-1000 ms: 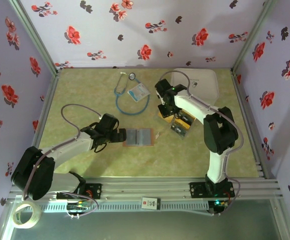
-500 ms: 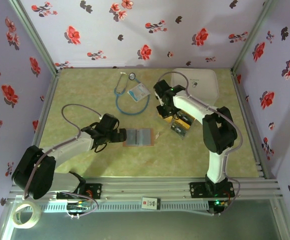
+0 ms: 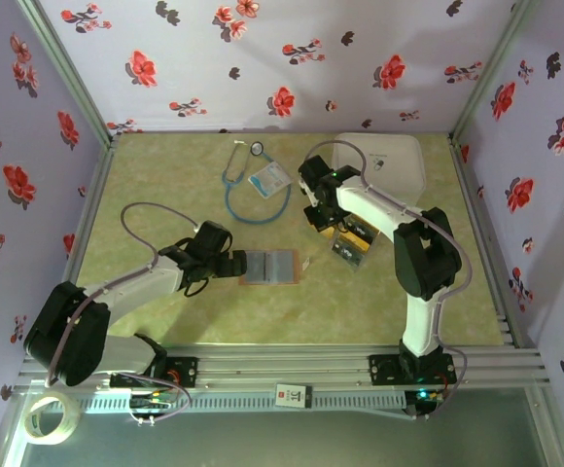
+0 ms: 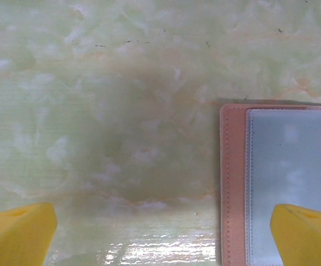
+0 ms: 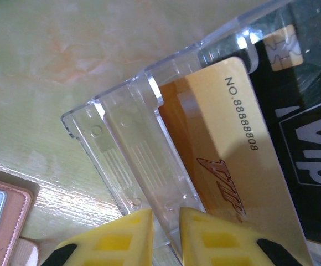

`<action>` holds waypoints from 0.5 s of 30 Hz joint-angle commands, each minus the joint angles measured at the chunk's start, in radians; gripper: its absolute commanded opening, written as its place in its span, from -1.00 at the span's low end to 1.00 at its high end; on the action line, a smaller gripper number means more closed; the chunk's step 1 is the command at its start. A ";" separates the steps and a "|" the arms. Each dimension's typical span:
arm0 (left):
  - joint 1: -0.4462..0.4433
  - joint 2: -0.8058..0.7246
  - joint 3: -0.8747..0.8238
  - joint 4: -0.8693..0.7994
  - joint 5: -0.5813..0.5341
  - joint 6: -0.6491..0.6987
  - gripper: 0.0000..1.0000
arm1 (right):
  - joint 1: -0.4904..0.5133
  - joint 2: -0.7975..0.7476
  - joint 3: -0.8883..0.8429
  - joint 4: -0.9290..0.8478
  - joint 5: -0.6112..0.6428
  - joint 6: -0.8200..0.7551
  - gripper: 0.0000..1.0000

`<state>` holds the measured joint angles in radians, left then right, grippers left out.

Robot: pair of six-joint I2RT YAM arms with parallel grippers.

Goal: Put the credit cards into the card holder
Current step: Pick up the credit card from the storage box.

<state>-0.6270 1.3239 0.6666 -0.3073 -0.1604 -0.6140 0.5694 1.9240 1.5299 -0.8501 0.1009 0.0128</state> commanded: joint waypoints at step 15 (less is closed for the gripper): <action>0.010 0.005 0.011 0.000 0.016 0.019 0.99 | 0.004 -0.008 0.057 -0.046 -0.117 -0.198 -0.92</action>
<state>-0.6270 1.3239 0.6666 -0.3077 -0.1532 -0.6136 0.5694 1.9240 1.5455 -0.8604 0.0254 -0.1421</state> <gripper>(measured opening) 0.997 0.054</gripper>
